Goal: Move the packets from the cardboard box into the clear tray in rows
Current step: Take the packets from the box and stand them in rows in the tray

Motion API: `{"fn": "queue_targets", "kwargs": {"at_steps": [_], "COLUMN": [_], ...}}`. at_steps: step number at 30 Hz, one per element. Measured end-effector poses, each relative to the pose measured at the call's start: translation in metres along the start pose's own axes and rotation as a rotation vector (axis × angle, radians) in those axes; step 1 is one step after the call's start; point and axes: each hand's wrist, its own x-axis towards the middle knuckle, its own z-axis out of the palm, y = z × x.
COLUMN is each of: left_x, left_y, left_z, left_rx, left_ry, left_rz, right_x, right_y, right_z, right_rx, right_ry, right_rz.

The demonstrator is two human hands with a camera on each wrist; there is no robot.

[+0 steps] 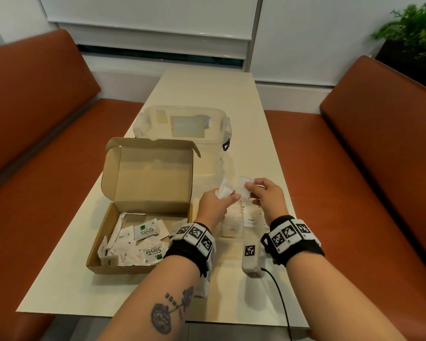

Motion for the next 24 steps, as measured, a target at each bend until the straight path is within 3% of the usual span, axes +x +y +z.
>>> {"fn": "queue_targets", "kwargs": {"at_steps": [6, 12, 17, 21, 24], "left_x": [0.003, 0.007, 0.012, 0.012, 0.013], "left_y": [-0.002, -0.007, -0.009, -0.008, -0.008], "left_z": [-0.002, -0.003, -0.01, -0.014, -0.015], "left_rx": [0.01, 0.104, -0.137, -0.284, -0.311], "left_ry": [0.034, 0.016, 0.183, 0.204, 0.209], "left_rz": [0.069, 0.135, 0.029, 0.04, 0.028], "right_x": [0.0, 0.004, -0.005, -0.014, -0.017], "right_y": [0.001, -0.003, 0.009, 0.026, 0.034], "right_z": [-0.006, -0.009, -0.006, 0.003, 0.005], "right_rx": [-0.076, -0.409, -0.485, -0.564, -0.639], "right_ry": [-0.094, -0.251, -0.258, -0.288, -0.225], "right_rz": [-0.005, -0.131, -0.067, -0.033, -0.062]}}
